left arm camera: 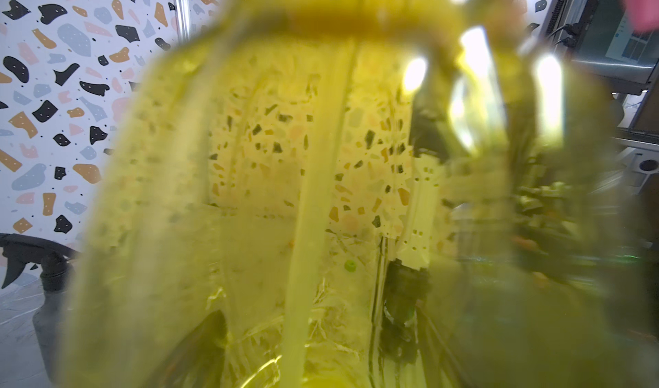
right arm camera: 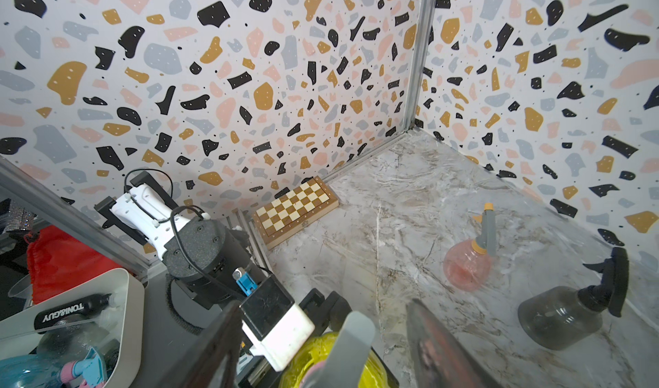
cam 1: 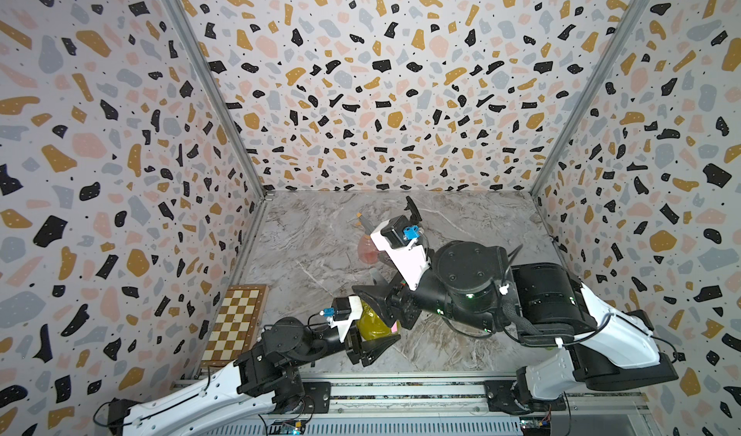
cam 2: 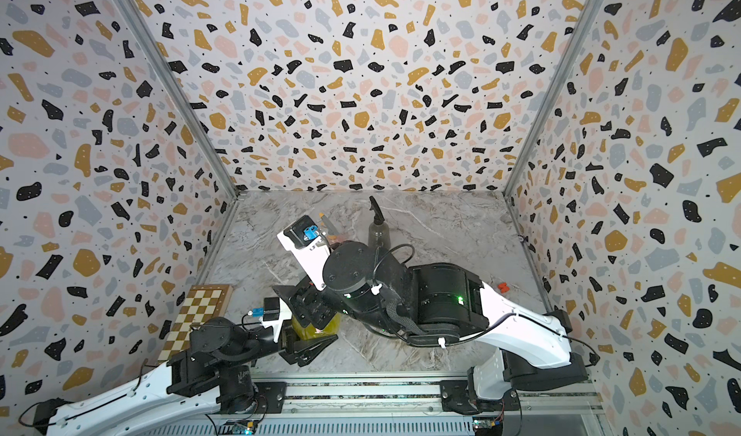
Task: Attach spray nozzles to spray bottles
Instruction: Screw the spray nozzle on the spray bottle.
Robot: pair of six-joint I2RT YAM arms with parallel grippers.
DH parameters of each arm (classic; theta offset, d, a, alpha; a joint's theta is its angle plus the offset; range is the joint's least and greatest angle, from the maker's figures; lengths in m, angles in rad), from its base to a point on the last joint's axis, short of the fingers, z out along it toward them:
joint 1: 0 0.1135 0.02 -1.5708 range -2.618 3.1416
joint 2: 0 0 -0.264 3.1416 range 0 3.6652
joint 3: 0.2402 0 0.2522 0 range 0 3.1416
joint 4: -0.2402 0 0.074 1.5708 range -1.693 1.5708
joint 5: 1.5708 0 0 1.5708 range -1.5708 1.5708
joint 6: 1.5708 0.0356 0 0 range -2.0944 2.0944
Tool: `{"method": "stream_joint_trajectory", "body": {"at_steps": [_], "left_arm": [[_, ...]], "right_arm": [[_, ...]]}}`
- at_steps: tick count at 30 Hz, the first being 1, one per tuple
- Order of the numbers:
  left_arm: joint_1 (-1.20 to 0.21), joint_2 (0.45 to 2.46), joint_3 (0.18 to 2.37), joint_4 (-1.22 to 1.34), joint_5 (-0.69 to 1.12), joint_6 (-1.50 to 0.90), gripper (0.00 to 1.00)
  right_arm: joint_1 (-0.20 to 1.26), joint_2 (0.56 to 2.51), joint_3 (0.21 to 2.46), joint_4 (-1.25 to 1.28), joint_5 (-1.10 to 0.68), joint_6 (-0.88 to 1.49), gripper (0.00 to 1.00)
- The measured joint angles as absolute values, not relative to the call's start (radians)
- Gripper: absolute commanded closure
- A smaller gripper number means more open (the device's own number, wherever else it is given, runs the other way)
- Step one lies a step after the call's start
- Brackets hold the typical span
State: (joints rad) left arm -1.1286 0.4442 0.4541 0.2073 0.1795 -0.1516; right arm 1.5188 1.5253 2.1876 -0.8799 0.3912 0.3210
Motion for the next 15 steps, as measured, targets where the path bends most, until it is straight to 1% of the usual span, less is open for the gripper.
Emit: {"method": "stream_joint_trajectory", "body": {"at_steps": [8, 15], "left_arm": [[-1.129, 0.447, 0.440, 0.257, 0.194, -0.158, 1.00], [-1.129, 0.450, 0.438, 0.274, 0.194, -0.173, 1.00]], "right_arm": [[1.537, 1.481, 2.169, -0.822, 0.423, 0.266, 0.27], [1.558, 1.269, 1.971, -0.757, 0.434, 0.257, 0.37]]}}
